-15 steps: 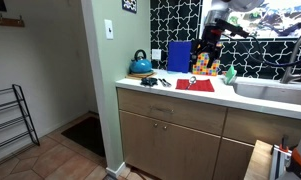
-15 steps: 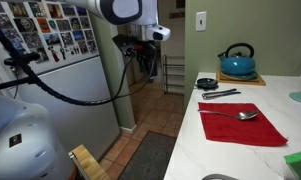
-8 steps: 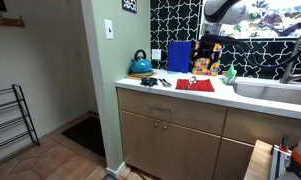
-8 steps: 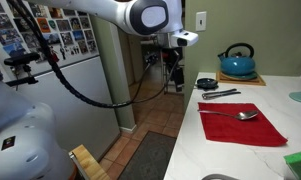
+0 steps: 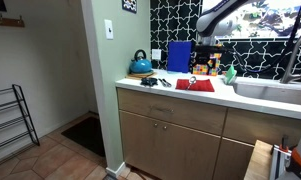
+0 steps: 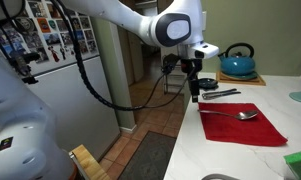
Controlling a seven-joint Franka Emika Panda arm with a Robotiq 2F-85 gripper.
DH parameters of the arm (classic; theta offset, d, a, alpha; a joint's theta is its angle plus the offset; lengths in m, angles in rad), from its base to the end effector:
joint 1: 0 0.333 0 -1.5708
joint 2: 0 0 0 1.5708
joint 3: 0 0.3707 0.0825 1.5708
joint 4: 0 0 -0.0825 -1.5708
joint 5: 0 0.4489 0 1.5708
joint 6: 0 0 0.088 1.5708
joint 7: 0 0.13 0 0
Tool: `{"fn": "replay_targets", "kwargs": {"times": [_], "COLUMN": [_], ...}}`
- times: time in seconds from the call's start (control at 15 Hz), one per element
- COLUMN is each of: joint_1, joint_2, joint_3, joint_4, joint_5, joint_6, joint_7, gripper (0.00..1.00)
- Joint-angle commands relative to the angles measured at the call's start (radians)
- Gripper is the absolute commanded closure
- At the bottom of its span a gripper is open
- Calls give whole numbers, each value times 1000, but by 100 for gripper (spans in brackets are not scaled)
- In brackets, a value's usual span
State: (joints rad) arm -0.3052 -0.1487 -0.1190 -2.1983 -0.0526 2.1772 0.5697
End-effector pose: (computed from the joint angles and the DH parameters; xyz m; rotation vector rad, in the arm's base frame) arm 0.5150 -0.2375 0.4599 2.7601 -1.4483 0.2004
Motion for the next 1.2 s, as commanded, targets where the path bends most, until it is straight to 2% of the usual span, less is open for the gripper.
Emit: {"fn": "replay_targets", "kwargs": {"times": [0.0, 0.27, 0.73, 1.13], "joint_1": [22, 22, 32, 49], "joint_2": [7, 10, 160, 306], "joint_3": [-22, -23, -46, -80], "joint_4": [8, 16, 114, 232], "joint_5": [-3, -3, 15, 16], "joint_6": [-3, -3, 34, 51], "joint_7": [2, 5, 6, 82], "gripper": [0, 0, 0, 0]}}
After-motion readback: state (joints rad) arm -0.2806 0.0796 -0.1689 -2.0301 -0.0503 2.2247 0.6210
